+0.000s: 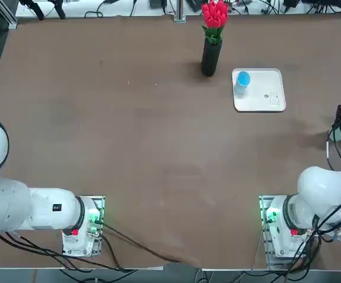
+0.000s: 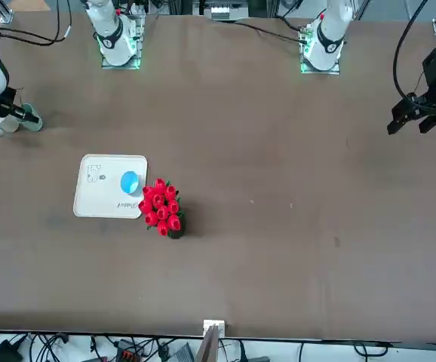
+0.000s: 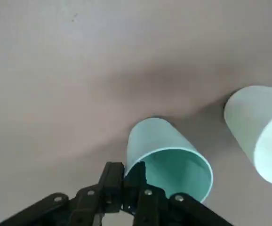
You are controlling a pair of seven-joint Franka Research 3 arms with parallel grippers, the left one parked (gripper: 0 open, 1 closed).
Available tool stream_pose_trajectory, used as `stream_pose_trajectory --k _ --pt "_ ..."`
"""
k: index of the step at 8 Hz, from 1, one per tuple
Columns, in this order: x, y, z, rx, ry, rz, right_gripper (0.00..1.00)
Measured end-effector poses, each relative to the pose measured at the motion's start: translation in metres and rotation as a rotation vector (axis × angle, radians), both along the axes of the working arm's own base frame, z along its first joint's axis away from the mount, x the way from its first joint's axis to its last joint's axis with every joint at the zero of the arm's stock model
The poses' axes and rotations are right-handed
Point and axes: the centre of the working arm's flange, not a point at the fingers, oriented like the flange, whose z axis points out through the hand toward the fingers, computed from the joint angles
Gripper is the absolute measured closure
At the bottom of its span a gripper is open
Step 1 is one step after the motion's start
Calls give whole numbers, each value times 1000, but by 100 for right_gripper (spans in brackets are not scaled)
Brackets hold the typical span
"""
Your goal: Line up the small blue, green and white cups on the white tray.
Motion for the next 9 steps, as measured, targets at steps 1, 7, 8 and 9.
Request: stream_pose_trajectory --k 1,7,8,9 --pt "7 8 11 -8 6 -26 97" --pt "156 222 141 2 22 -138 97" --pt "171 258 138 -15 34 -237 97" --pt "184 281 133 -37 50 -353 97"
